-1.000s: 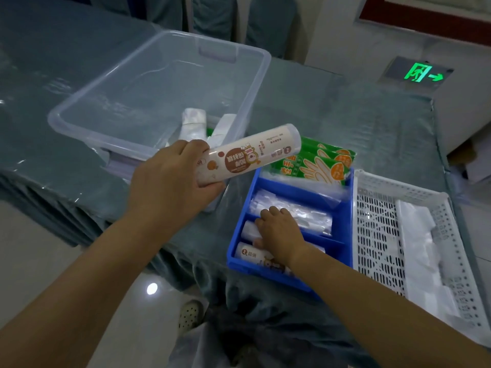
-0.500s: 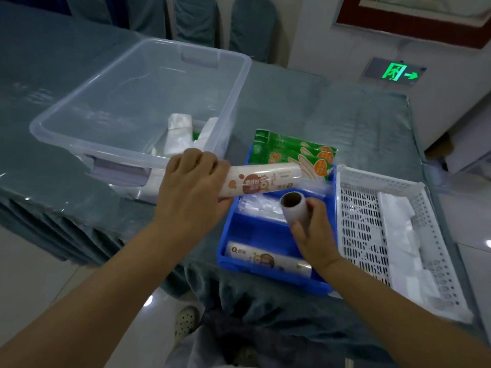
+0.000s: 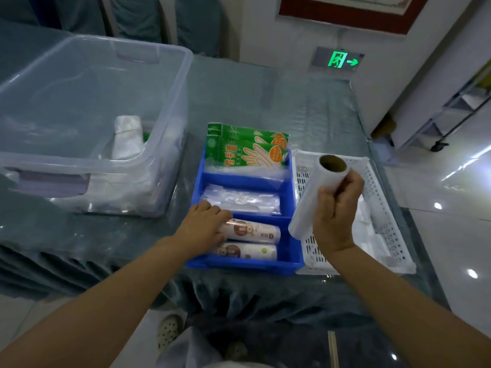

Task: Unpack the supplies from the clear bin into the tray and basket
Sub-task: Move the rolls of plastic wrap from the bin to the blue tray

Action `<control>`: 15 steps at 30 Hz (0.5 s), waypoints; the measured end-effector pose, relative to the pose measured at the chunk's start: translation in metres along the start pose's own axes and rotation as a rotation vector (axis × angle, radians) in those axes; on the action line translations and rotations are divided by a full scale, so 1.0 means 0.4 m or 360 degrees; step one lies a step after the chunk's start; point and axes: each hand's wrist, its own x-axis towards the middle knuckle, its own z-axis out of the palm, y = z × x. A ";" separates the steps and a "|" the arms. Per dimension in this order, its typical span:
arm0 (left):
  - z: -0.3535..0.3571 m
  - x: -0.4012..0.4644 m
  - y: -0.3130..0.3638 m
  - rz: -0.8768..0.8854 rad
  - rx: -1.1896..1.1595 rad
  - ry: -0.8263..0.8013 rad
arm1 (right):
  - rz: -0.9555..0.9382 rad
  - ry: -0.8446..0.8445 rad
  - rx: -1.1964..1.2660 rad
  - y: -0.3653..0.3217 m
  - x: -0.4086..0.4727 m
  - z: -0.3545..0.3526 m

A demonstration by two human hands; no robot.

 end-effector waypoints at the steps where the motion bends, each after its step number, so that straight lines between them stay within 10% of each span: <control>1: 0.005 0.003 -0.005 -0.0014 0.0033 -0.0049 | 0.0008 0.0000 -0.0009 0.003 -0.002 -0.004; 15: -0.084 -0.042 -0.035 -0.0149 -0.0006 0.0239 | -0.0173 -0.0580 -0.0202 0.018 0.015 0.090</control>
